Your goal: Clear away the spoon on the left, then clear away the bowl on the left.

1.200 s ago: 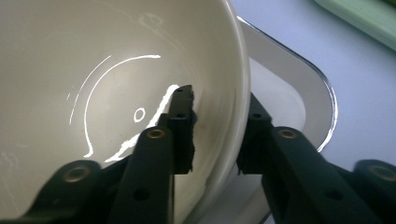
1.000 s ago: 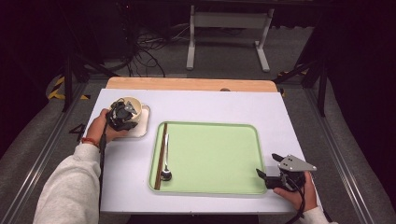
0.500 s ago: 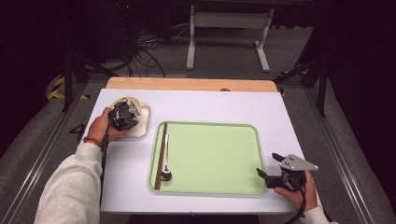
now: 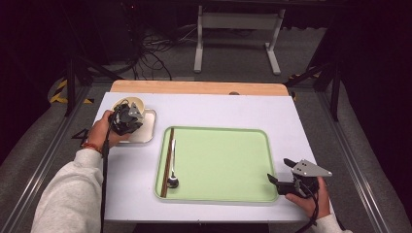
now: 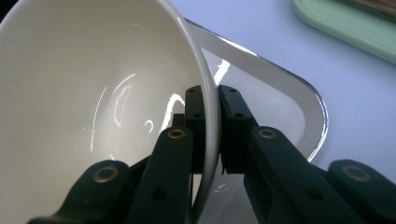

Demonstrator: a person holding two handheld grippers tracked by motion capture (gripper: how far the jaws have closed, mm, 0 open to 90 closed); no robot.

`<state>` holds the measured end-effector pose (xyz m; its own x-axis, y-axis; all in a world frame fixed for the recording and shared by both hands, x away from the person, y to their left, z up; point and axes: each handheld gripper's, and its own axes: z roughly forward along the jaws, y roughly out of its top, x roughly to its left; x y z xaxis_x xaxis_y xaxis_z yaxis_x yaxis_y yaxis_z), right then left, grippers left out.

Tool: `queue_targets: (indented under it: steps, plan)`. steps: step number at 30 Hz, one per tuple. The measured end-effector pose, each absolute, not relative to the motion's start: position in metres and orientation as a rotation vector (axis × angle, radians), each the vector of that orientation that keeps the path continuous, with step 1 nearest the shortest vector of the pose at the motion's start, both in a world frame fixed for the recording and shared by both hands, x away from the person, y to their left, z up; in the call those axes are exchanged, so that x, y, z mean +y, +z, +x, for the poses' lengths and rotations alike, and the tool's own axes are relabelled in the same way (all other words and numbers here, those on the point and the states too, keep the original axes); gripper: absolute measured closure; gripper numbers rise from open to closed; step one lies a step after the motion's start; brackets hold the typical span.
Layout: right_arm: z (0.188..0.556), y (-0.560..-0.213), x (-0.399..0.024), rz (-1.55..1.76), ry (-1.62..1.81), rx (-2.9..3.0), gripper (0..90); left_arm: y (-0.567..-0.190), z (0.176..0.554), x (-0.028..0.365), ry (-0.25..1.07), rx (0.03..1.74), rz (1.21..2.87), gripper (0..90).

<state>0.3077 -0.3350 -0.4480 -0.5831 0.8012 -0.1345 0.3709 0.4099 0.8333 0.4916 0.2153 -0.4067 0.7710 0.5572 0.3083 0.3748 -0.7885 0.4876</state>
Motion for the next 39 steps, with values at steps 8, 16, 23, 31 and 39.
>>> queue_targets:
  steps: [8, 16, 23, 31, 39]
  plan:
    - [0.307, -0.446, -0.334, 0.985, 1.082, 2.138, 18.0, -0.396, 0.481, 0.212, 0.633, 0.68, 2.546, 83.7]
    - [0.306, -0.446, -0.335, 0.985, 1.087, 2.132, 18.1, -0.368, 0.451, 0.188, 0.683, 0.499, 2.535, 83.6]
    - [0.305, -0.445, -0.334, 0.978, 1.086, 2.134, 18.2, -0.362, 0.434, 0.165, 0.661, 0.385, 2.515, 83.6]
    - [0.303, -0.444, -0.334, 0.972, 1.083, 2.134, 18.2, -0.358, 0.417, 0.13, 0.632, 0.223, 2.514, 83.5]
    - [0.302, -0.443, -0.335, 0.969, 1.089, 2.125, 18.0, -0.366, 0.417, 0.104, 0.592, 0.159, 2.525, 83.5]
